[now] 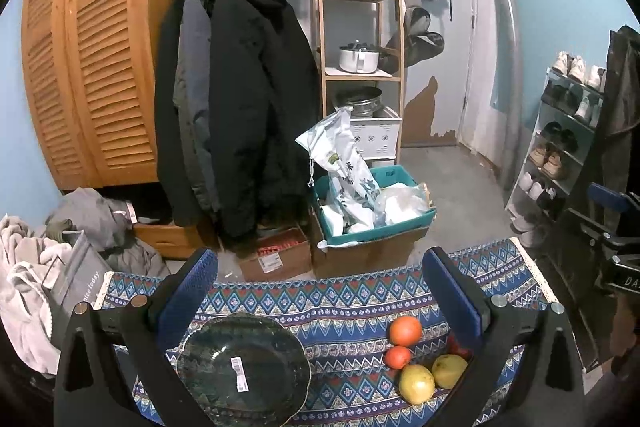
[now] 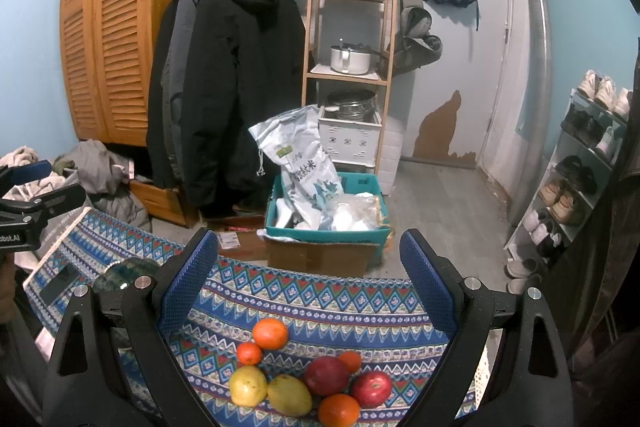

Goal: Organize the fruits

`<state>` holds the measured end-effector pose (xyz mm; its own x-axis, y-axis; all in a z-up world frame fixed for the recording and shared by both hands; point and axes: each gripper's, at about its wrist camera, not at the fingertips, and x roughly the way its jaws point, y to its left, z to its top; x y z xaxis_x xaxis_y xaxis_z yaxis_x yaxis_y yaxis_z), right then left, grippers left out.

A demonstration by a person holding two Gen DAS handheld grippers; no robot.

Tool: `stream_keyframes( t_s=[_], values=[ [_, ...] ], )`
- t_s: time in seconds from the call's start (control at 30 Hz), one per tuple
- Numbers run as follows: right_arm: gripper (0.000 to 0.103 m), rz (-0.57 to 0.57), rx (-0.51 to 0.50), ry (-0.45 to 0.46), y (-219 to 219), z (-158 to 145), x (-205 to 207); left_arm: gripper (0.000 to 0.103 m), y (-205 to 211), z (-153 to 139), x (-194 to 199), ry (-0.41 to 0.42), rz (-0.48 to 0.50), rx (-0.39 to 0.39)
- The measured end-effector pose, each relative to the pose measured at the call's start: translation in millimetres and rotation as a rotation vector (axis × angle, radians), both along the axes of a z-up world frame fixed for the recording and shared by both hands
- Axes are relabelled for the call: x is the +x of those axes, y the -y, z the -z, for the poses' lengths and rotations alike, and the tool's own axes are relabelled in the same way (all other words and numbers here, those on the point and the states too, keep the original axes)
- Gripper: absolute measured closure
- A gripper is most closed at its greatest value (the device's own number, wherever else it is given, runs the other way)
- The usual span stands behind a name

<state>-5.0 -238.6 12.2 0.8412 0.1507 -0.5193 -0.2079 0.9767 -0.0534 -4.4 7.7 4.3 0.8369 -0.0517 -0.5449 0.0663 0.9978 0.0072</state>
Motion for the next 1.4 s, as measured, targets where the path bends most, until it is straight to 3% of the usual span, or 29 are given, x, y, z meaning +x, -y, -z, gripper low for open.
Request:
stream_keyframes(
  t_s=[1.4],
  values=[
    [0.012, 0.001, -0.002, 0.002, 1.0, -0.1, 0.1, 0.000, -1.7, 6.0, -0.6, -0.017, 0.009, -0.015]
  ],
)
